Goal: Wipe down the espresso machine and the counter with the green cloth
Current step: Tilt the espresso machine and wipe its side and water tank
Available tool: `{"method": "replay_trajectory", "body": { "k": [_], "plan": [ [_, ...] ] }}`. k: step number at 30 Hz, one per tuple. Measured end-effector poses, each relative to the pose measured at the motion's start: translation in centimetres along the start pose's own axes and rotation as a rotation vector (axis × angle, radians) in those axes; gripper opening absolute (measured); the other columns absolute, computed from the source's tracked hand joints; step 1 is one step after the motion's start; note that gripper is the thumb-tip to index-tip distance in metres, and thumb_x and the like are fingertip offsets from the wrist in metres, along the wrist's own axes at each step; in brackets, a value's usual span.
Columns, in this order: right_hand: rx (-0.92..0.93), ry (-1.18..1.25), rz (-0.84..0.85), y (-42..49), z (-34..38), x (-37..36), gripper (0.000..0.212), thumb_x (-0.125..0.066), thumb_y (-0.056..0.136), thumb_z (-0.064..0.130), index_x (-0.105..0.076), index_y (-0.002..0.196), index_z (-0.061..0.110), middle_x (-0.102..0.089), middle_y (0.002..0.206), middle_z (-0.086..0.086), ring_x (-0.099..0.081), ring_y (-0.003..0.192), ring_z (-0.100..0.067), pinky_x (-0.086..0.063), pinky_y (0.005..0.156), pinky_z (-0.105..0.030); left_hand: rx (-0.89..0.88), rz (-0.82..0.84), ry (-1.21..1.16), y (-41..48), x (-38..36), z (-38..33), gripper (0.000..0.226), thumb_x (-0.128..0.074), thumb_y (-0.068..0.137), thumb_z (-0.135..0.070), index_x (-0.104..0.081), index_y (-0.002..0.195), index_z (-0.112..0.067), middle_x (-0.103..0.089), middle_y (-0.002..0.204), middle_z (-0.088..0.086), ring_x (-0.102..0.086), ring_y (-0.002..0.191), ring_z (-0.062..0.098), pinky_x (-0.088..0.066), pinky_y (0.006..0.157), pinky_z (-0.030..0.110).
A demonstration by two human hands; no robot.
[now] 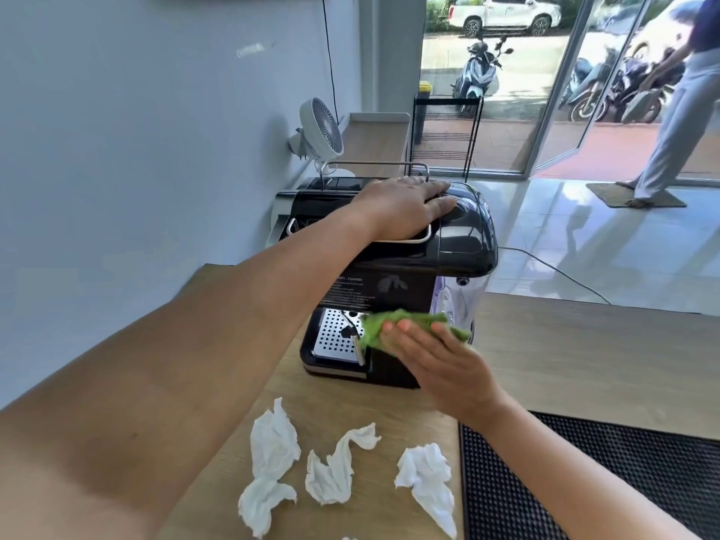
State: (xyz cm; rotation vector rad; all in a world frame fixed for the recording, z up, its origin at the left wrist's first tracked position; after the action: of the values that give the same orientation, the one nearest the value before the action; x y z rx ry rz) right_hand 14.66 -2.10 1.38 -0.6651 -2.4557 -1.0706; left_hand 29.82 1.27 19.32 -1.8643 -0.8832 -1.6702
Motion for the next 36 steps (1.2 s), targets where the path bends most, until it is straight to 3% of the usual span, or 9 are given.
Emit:
{"method": "replay_trajectory", "body": {
  "k": [2, 4, 7, 11, 14, 21, 27, 31, 36],
  "plan": [
    [-0.125, 0.037, -0.078, 1.8, -1.5, 0.9, 0.06, -0.034, 0.095, 0.012, -0.027, 0.154, 0.013, -0.012, 0.165, -0.004, -0.008, 0.152, -0.022, -0.004, 0.122, -0.042, -0.003, -0.002, -0.005, 0.1, 0.0, 0.1, 0.059, -0.023, 0.094, -0.064, -0.028, 0.148, -0.04, -0.026, 0.158, -0.003, -0.02, 0.146, 0.014, -0.019, 0.118, 0.038],
    [-0.118, 0.05, -0.086, 1.9, -1.0, 0.5, 0.059, -0.034, 0.095, 0.014, -0.03, 0.154, 0.014, -0.011, 0.165, -0.004, -0.007, 0.152, -0.022, -0.002, 0.123, -0.042, -0.005, 0.003, -0.012, 0.1, -0.1, 0.2, 0.059, -0.023, 0.094, -0.064, -0.028, 0.148, -0.041, -0.026, 0.158, -0.003, -0.02, 0.146, 0.014, -0.019, 0.118, 0.039],
    [0.076, 0.044, 0.045, -1.7, 2.2, -2.3, 0.061, -0.027, 0.094, 0.009, -0.028, 0.154, 0.014, -0.015, 0.164, -0.001, -0.004, 0.152, -0.021, 0.004, 0.123, -0.041, -0.004, 0.004, -0.001, 0.1, 0.0, 0.1, 0.059, -0.023, 0.095, -0.064, -0.028, 0.148, -0.041, -0.026, 0.158, -0.003, -0.021, 0.146, 0.015, -0.02, 0.117, 0.04],
    [0.464, 0.161, 0.339, -4.7, 5.9, -4.6, 0.067, -0.028, 0.094, 0.012, -0.005, 0.157, 0.008, 0.005, 0.165, -0.005, 0.014, 0.15, -0.021, 0.018, 0.119, -0.039, 0.003, 0.008, -0.003, 0.1, -0.1, 0.0, 0.058, -0.023, 0.095, -0.064, -0.027, 0.148, -0.041, -0.026, 0.158, -0.002, -0.022, 0.146, 0.017, -0.02, 0.117, 0.04],
    [0.597, 0.213, 0.441, -2.5, 7.9, -4.7, 0.066, -0.023, 0.094, 0.013, 0.003, 0.154, 0.003, 0.008, 0.164, -0.008, 0.018, 0.146, -0.02, 0.017, 0.115, -0.039, 0.003, 0.012, -0.001, -0.1, 0.0, -0.3, 0.057, -0.023, 0.096, -0.062, -0.026, 0.149, -0.041, -0.025, 0.159, -0.002, -0.021, 0.146, 0.017, -0.019, 0.116, 0.039],
    [0.638, 0.11, 0.42, -5.7, 6.1, -5.1, 0.07, -0.039, 0.097, 0.013, -0.002, 0.156, 0.004, 0.012, 0.163, -0.009, 0.019, 0.145, -0.022, 0.017, 0.114, -0.039, -0.002, 0.018, 0.009, -0.1, 0.1, -0.4, 0.057, -0.022, 0.096, -0.062, -0.025, 0.149, -0.042, -0.024, 0.159, -0.003, -0.023, 0.146, 0.019, -0.019, 0.115, 0.038],
    [0.761, -0.004, 0.391, -5.5, 6.7, -5.5, 0.069, -0.044, 0.097, 0.016, -0.011, 0.156, 0.005, 0.007, 0.165, -0.01, 0.009, 0.151, -0.024, 0.011, 0.118, -0.04, 0.002, 0.012, 0.009, 0.2, 0.0, -0.4, 0.057, -0.022, 0.095, -0.064, -0.027, 0.148, -0.042, -0.025, 0.159, -0.003, -0.022, 0.146, 0.018, -0.018, 0.117, 0.04],
    [0.653, 0.09, 0.515, -2.9, 8.3, -6.0, 0.063, -0.038, 0.1, 0.027, -0.016, 0.154, 0.002, -0.01, 0.164, -0.009, -0.005, 0.152, -0.021, 0.011, 0.118, -0.04, -0.006, 0.021, -0.002, 0.2, -0.2, -0.3, 0.058, -0.022, 0.095, -0.064, -0.027, 0.148, -0.042, -0.024, 0.159, -0.003, -0.021, 0.146, 0.018, -0.018, 0.118, 0.041],
    [0.637, 0.109, 0.524, -6.1, 4.7, -4.4, 0.066, -0.053, 0.093, 0.014, -0.028, 0.153, 0.008, -0.011, 0.165, -0.006, -0.004, 0.152, -0.021, 0.007, 0.119, -0.039, -0.017, 0.01, 0.011, 0.1, -0.2, -0.3, 0.058, -0.022, 0.095, -0.063, -0.027, 0.148, -0.04, -0.025, 0.158, -0.003, -0.022, 0.146, 0.017, -0.02, 0.117, 0.042]
  ]
}}
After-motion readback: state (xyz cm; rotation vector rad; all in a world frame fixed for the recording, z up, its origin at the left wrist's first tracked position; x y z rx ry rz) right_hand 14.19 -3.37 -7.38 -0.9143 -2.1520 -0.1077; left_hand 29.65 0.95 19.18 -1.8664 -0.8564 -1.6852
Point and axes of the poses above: each hand's wrist, its own y-axis towards the middle knuckle, its own x-axis out of the back of the hand, z = x × y, the point moved 6 cm from there along y, towards the middle knuckle
